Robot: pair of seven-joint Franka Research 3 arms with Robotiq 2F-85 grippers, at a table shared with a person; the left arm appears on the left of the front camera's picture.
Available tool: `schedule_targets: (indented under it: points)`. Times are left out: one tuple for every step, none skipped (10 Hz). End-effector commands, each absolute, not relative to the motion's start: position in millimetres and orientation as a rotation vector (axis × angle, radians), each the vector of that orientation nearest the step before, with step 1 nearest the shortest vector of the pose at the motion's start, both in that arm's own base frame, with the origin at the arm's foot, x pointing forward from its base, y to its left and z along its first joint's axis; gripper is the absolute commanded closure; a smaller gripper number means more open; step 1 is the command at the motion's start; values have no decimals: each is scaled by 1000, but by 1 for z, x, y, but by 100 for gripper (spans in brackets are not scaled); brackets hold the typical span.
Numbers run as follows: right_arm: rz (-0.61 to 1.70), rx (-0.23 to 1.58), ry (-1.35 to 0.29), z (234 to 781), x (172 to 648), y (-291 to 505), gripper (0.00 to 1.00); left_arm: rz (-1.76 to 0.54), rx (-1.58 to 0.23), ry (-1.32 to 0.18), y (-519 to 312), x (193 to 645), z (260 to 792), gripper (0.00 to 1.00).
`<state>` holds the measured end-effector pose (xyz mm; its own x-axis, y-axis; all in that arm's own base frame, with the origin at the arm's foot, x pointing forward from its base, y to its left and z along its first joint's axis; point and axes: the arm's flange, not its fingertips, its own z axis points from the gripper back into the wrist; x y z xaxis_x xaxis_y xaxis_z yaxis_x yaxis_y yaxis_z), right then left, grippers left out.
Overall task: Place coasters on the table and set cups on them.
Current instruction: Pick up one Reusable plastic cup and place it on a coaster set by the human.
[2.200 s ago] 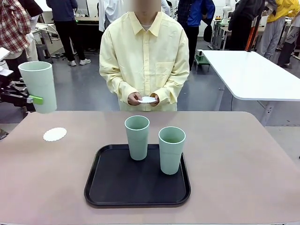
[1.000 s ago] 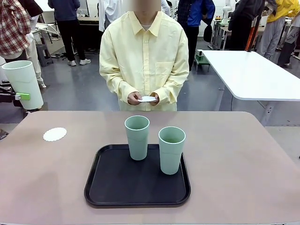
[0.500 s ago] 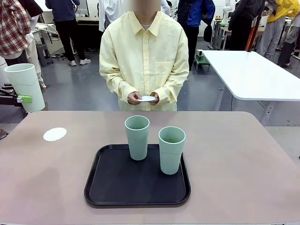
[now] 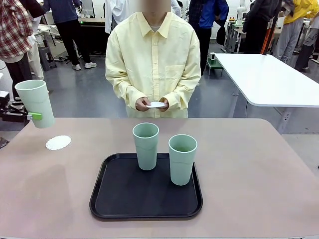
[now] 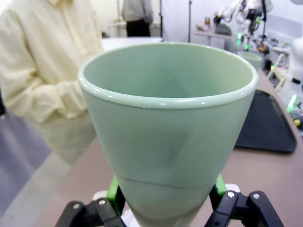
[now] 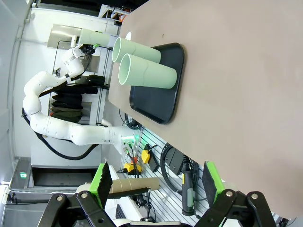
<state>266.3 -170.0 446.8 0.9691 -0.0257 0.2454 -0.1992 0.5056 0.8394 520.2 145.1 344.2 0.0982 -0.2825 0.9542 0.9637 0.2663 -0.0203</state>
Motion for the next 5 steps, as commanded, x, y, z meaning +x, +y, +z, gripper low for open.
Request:
schedule_targets:
  points:
    - [114, 1059, -253, 447, 268, -170, 0, -1124, -815, -1048, 146, 536, 328, 17]
    - [114, 1059, -253, 447, 268, -170, 0, -1134, -832, -1046, 146, 540, 321, 17]
    - [114, 1059, -253, 447, 268, -170, 0, -1130, -850, -1050, 146, 542, 312, 17]
    - [114, 1059, -253, 447, 268, -170, 0, -1129, -871, -1043, 146, 545, 305, 17]
    - [114, 1059, -253, 447, 268, -170, 0, -1131, -901, -1039, 146, 547, 297, 17]
